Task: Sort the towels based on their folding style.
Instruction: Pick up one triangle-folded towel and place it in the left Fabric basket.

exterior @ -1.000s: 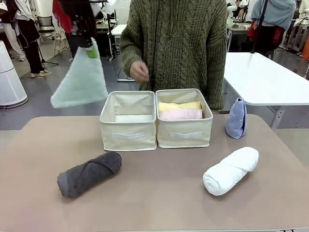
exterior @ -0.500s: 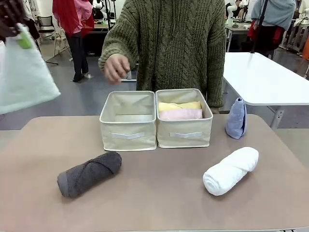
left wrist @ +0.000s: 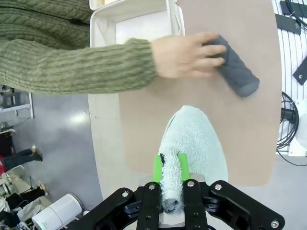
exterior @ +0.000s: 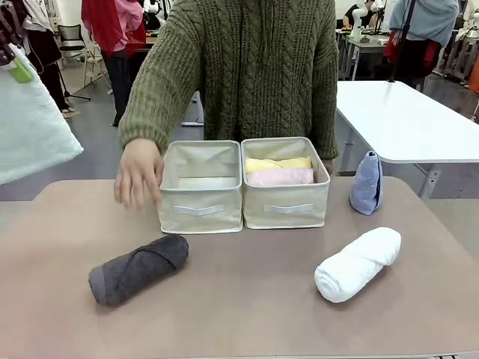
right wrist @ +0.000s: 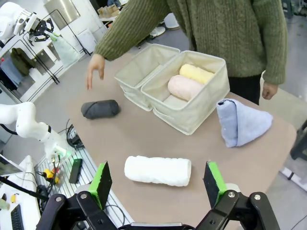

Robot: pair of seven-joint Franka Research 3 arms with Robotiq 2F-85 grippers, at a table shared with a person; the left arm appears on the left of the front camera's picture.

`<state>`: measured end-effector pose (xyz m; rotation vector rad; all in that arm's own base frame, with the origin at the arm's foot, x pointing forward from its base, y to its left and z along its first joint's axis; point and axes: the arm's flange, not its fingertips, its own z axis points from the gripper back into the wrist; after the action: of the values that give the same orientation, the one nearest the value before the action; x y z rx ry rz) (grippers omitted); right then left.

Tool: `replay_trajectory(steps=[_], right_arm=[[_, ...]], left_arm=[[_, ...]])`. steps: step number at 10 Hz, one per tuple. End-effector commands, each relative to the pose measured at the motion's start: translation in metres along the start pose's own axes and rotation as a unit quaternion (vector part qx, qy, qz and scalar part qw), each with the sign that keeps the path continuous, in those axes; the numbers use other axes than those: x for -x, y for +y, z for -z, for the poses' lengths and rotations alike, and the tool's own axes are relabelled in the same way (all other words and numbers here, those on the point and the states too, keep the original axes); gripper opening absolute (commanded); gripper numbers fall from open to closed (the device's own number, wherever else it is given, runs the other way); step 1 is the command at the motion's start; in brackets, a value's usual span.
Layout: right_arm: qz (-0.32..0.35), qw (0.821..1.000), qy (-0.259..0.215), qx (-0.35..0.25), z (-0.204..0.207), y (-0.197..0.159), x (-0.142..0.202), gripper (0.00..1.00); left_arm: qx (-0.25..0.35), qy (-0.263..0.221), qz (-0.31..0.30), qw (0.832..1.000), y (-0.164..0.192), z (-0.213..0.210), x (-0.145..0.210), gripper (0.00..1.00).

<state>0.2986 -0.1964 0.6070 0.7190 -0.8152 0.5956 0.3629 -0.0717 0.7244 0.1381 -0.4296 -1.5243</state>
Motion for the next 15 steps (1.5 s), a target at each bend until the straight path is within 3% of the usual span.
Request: replay_trajectory(steps=[1,15], right_arm=[[-0.006,1.000,-0.005,-0.004,0.002,0.000,0.000,1.00],[-0.006,1.000,-0.005,-0.004,0.002,0.000,0.000,1.00]], left_arm=[[-0.011,0.002,-0.007,1.000,0.001,-0.001,-0.002,0.14],[-0.025,0.012,-0.081,0.996,-0.016,-0.009,0.030,0.14]])
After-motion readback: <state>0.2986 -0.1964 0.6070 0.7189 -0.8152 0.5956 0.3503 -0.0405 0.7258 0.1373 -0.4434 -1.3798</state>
